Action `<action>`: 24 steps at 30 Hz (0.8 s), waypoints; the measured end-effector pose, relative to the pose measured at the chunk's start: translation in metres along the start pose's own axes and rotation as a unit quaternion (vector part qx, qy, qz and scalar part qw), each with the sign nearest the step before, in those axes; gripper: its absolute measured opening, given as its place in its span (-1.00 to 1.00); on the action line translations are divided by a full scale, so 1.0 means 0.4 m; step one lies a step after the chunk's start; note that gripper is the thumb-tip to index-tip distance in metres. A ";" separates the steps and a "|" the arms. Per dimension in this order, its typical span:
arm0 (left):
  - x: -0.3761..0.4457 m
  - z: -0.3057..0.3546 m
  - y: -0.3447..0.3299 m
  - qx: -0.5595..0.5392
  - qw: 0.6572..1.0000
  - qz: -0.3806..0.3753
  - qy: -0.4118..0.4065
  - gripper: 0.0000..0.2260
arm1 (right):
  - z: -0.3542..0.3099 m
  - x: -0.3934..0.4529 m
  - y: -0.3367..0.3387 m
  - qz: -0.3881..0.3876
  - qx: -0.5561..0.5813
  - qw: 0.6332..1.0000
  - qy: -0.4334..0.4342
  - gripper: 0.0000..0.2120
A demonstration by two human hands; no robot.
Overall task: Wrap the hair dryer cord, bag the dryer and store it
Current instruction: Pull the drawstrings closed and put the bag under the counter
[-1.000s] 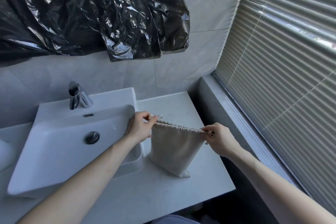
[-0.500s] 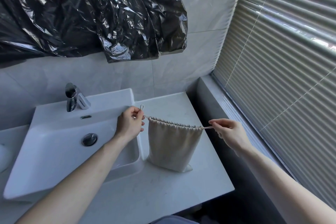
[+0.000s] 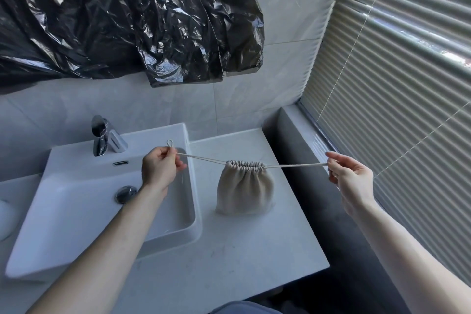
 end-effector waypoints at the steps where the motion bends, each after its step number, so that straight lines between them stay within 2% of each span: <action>1: 0.004 0.007 0.007 -0.002 1.000 0.005 -0.002 -0.80 | -0.003 0.002 0.004 0.006 0.008 1.000 -0.004 -0.76; 4: 0.015 0.023 0.029 -0.003 1.000 0.015 -0.009 -0.78 | -0.012 0.006 0.013 0.020 0.026 0.999 -0.009 -0.73; 8: 0.022 0.048 0.050 -0.011 1.000 0.019 -0.014 -0.78 | -0.021 0.005 0.012 0.022 0.044 0.999 0.003 -0.78; 13: 0.024 0.074 0.062 -0.026 0.999 0.032 -0.015 -0.77 | -0.046 0.009 -0.002 0.025 0.059 0.998 0.026 -0.71; 17: -0.006 0.105 0.050 0.004 0.998 -0.013 -0.053 -0.85 | -0.054 0.025 0.013 0.040 0.058 0.997 0.021 -0.68; 21: -0.030 0.109 0.054 0.017 0.998 -0.050 -0.046 -0.80 | -0.047 0.035 0.001 -0.009 -0.034 0.999 0.014 -0.69; 24: -0.072 0.144 0.036 0.019 0.991 -0.118 -0.058 -0.80 | -0.062 0.046 -0.015 -0.020 -0.062 0.998 0.014 -0.70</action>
Point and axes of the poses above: each hand's wrist, its own x-axis towards the middle knuckle, its own y-axis out of the back of the hand, z = x × y, the point moved 4 cm from there along x, towards the middle knuckle, and after that the axes turned 2 degrees about -x, right-handed, at the moved point
